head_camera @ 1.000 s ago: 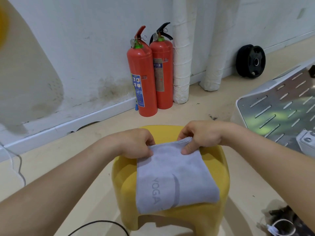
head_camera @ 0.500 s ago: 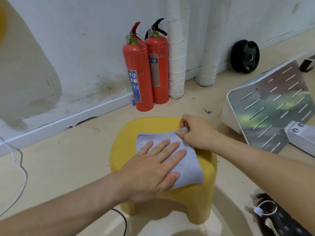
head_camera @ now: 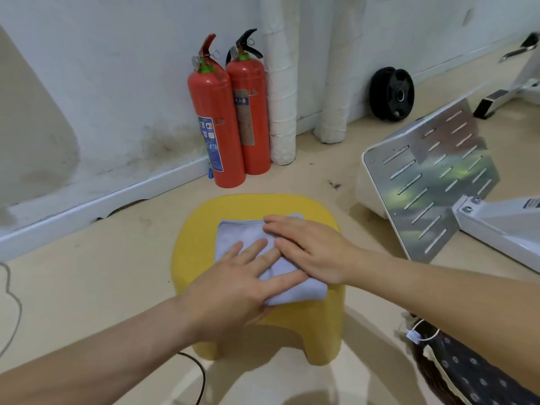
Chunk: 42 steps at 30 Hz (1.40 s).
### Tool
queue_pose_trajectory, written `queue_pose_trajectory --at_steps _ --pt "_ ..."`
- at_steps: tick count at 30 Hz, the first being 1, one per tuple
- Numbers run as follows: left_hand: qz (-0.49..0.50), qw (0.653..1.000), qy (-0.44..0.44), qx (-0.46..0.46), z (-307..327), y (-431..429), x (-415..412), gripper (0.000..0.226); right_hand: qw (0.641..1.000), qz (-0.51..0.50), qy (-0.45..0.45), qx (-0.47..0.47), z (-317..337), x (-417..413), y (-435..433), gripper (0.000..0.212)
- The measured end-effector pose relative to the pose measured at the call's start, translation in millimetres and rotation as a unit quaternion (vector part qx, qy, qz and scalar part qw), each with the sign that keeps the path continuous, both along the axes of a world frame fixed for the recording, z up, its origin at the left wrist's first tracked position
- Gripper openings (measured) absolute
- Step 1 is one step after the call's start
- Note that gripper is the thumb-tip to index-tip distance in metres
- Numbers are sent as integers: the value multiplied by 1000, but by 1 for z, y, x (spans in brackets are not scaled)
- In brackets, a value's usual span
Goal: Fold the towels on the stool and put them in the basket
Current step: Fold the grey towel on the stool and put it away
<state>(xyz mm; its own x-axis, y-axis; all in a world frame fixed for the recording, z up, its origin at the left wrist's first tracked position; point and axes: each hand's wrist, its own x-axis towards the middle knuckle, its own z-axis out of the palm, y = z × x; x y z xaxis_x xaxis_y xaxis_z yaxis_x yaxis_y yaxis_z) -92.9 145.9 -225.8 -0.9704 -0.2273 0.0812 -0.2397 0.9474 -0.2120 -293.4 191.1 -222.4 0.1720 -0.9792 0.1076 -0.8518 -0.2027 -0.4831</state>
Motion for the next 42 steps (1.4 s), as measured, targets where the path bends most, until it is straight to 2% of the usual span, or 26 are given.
queue_pose_trajectory --at_steps 3,5,6,8,10,12,13,15,16,17,19,20,22,24,26,27,28,29,31,33,35,36,37,39,41,42 --pt "8 998 27 56 6 -6 14 54 998 29 32 41 2 -3 5 52" --pt "77 981 84 160 26 -11 20 47 993 11 -26 118 19 0 7 61" --pt "121 958 110 237 39 -16 20 41 980 -13 -83 180 32 -1 6 73" --pt "178 889 163 388 69 -30 17 28 926 -36 -224 301 62 -9 3 91" --pt "203 784 222 544 92 -41 17 19 870 40 -351 343 86 -18 3 87" --pt "217 673 251 661 102 -47 18 17 848 80 -412 324 100 -22 5 65" --pt "225 628 259 698 101 -49 19 19 849 55 -429 305 100 -24 3 50" --pt "252 572 265 734 92 -52 18 25 840 -28 -459 287 90 -27 -4 28" --pt "272 565 260 734 85 -52 17 26 835 -56 -462 293 82 -27 -7 24" --pt "292 572 250 724 77 -52 16 24 844 -84 -438 298 71 -25 -8 21" --pt "333 614 232 677 58 -53 16 20 891 -143 -320 288 52 -18 -10 17" --pt "353 632 233 650 50 -55 15 20 912 -168 -257 272 45 -12 -10 23" --pt "389 638 260 612 40 -62 13 22 935 -201 -159 244 39 -1 -11 33" --pt "414 616 317 591 39 -69 10 28 948 -209 -66 230 36 4 -15 38" --pt "415 556 360 624 42 -77 7 39 952 -215 -10 219 35 6 -17 41" --pt "408 532 361 648 44 -79 6 44 951 -217 5 218 35 7 -18 43" --pt "404 529 345 661 45 -81 6 47 950 -218 21 221 34 7 -19 44" --pt "406 556 315 653 44 -82 7 50 948 -219 38 227 35 7 -20 45" --pt "414 653 256 580 40 -83 6 51 944 -222 87 227 38 4 -24 44" --pt "397 740 235 490 40 -80 0 45 953 -222 111 173 36 -4 -31 43" --pt "368 786 244 432 38 -77 -7 41 972 -197 7 124 34 -10 -39 44" --pt "357 794 259 419 36 -76 -10 41 973 -186 -56 125 35 -10 -43 55" --pt "351 789 279 421 33 -76 -12 43 968 -182 -105 139 38 -10 -46 70" --pt "360 733 321 480 30 -76 -10 56 953 -193 -164 166 39 -8 -51 87" --pt "369 654 328 573 31 -77 -4 79 936 -208 -226 169 37 -9 -57 70" --pt "368 631 312 607 31 -79 -2 89 930 -215 -247 168 37 -10 -59 56"
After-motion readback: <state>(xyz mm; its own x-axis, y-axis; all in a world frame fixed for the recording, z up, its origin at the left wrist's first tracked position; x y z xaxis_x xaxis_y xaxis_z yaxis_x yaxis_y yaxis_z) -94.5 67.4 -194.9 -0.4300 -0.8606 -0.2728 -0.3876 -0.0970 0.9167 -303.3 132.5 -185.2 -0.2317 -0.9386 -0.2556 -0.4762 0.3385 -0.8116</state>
